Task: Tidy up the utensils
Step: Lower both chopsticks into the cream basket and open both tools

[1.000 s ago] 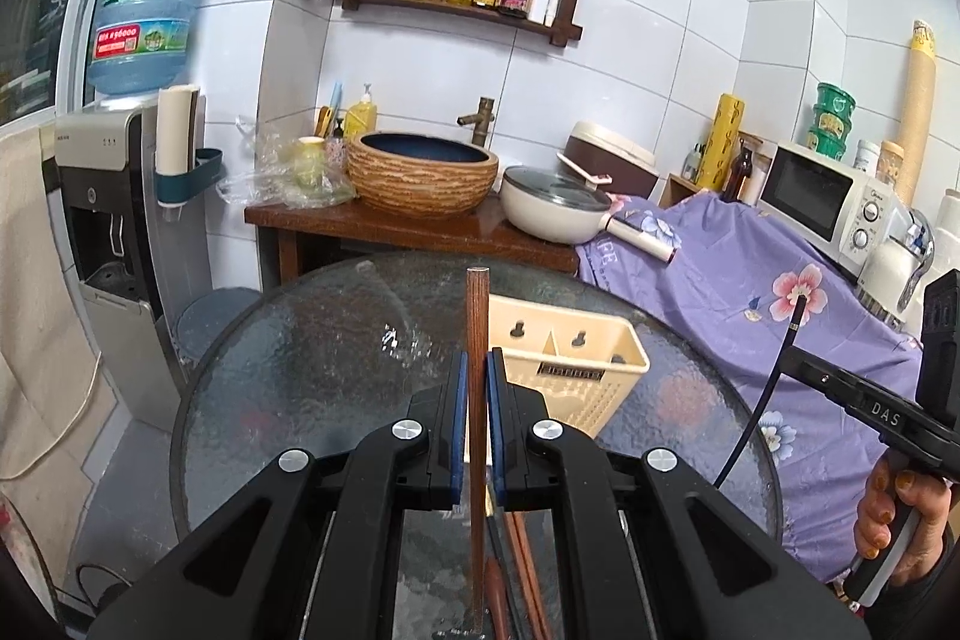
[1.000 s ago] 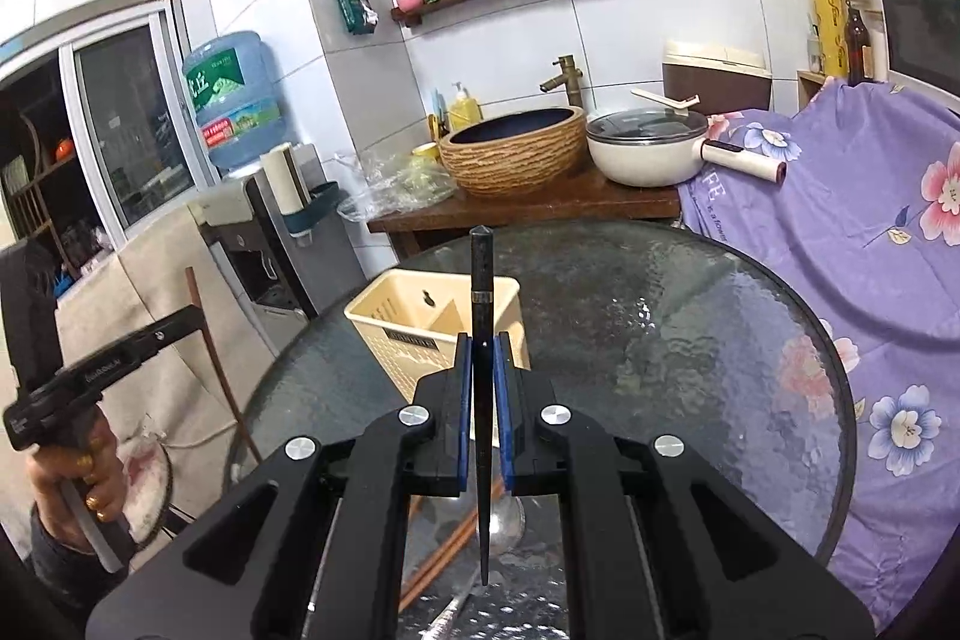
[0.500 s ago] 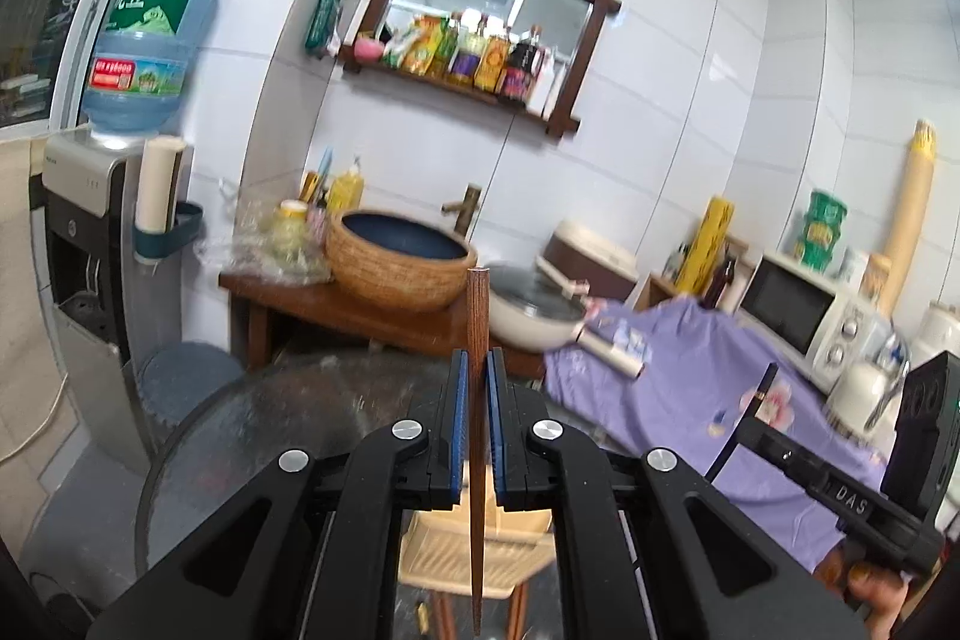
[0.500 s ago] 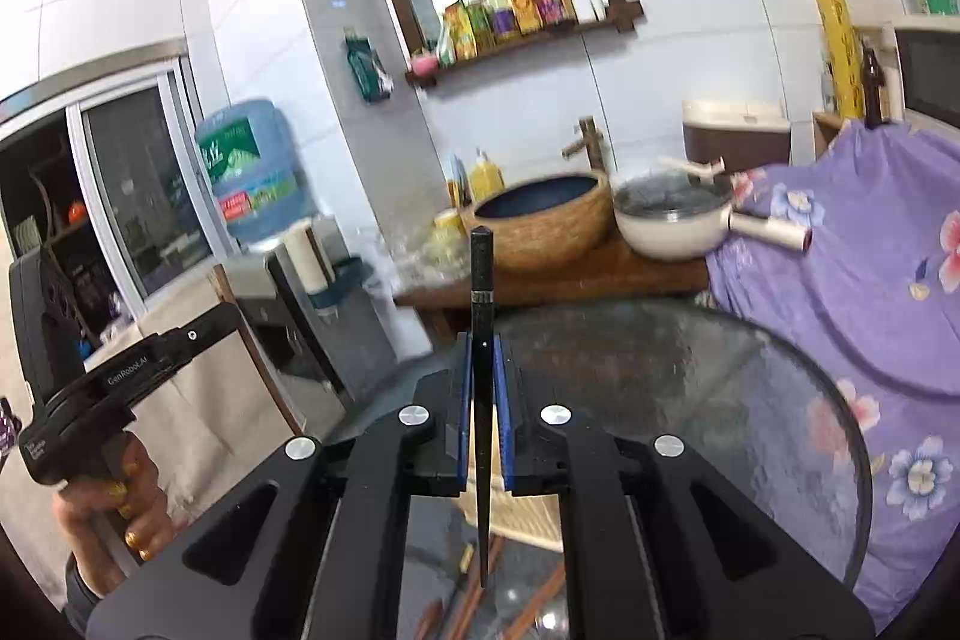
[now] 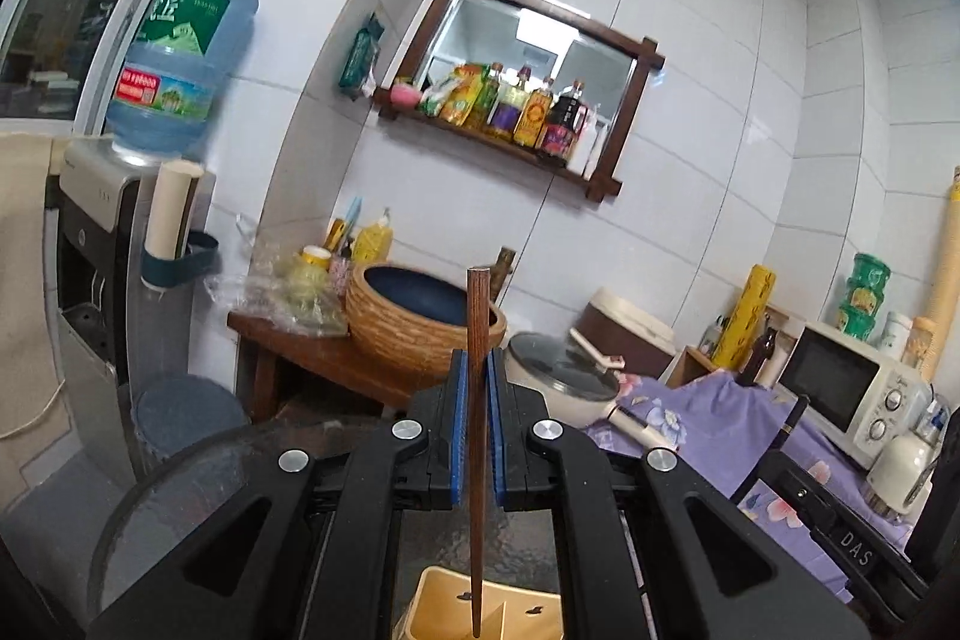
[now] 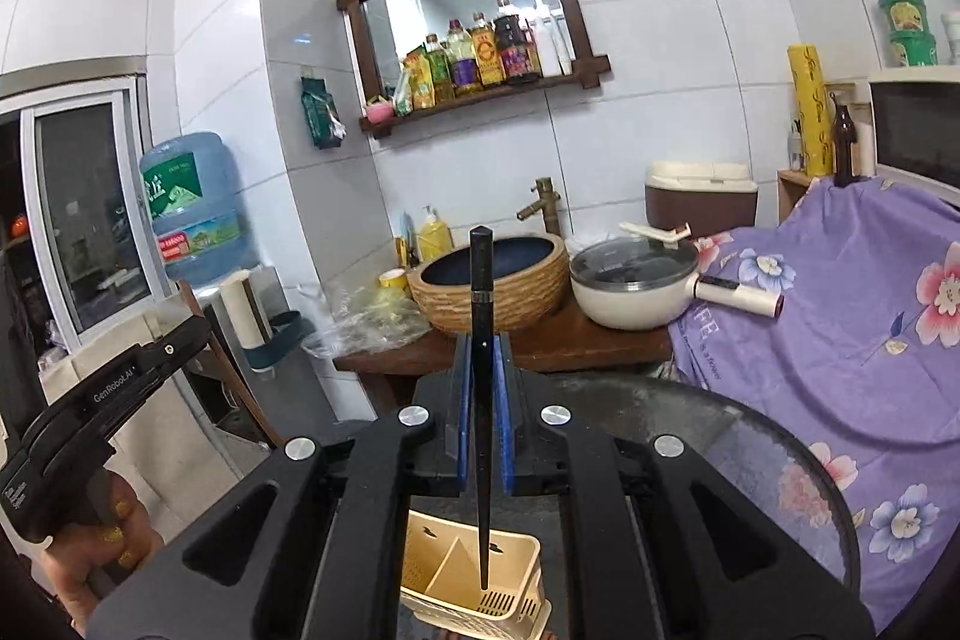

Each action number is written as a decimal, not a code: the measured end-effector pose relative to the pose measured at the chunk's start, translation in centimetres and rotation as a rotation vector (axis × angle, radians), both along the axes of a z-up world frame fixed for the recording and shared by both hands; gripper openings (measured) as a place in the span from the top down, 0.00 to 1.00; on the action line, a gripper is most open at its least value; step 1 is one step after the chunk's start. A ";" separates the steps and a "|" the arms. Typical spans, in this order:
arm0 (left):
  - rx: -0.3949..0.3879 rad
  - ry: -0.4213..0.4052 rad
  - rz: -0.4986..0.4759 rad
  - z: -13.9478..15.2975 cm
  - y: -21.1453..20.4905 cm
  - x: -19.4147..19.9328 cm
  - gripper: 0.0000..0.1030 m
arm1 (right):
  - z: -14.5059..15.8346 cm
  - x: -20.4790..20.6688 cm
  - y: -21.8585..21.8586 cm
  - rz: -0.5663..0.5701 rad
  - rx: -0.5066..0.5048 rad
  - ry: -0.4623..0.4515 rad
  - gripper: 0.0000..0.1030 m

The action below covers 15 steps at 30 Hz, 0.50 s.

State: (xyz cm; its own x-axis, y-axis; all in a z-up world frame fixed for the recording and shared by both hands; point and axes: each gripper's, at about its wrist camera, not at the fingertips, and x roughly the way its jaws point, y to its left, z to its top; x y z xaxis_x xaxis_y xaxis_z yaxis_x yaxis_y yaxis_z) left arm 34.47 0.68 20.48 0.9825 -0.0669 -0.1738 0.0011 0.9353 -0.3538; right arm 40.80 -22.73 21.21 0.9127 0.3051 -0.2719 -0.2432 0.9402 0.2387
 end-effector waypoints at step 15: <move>0.040 0.115 -0.034 -6.6 -0.8 2.2 0.94 | -8.3 2.4 0.9 0.019 -0.017 0.127 0.92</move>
